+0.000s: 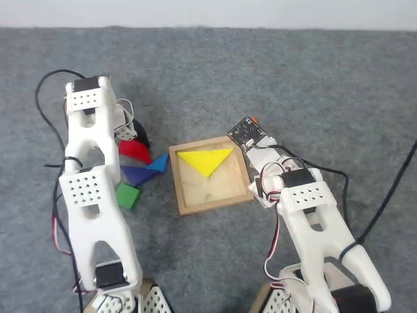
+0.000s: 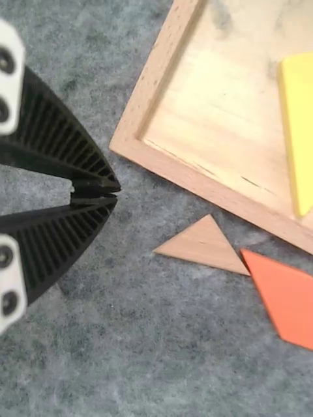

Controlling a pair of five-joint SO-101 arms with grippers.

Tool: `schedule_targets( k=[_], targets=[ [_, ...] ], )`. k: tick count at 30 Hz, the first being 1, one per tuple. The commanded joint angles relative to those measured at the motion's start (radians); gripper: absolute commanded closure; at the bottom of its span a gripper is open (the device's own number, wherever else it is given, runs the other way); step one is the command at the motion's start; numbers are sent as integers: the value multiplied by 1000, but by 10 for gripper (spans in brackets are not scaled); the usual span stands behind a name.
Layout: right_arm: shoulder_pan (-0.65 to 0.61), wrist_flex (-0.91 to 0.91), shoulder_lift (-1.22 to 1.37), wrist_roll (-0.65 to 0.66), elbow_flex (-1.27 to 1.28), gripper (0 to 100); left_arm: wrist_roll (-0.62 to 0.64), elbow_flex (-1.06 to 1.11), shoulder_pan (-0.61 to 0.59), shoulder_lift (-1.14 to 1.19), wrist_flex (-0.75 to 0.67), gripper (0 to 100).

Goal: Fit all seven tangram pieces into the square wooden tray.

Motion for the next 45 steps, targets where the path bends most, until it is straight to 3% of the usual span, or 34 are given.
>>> schedule_targets(
  k=[1, 45],
  targets=[
    [8, -16, -42, 0, -3, 988, 3, -50, 6, 41, 14, 739],
    [10, -18, -42, -3, -3, 988, -120, -65, 11, 34, 29, 829]
  ],
)
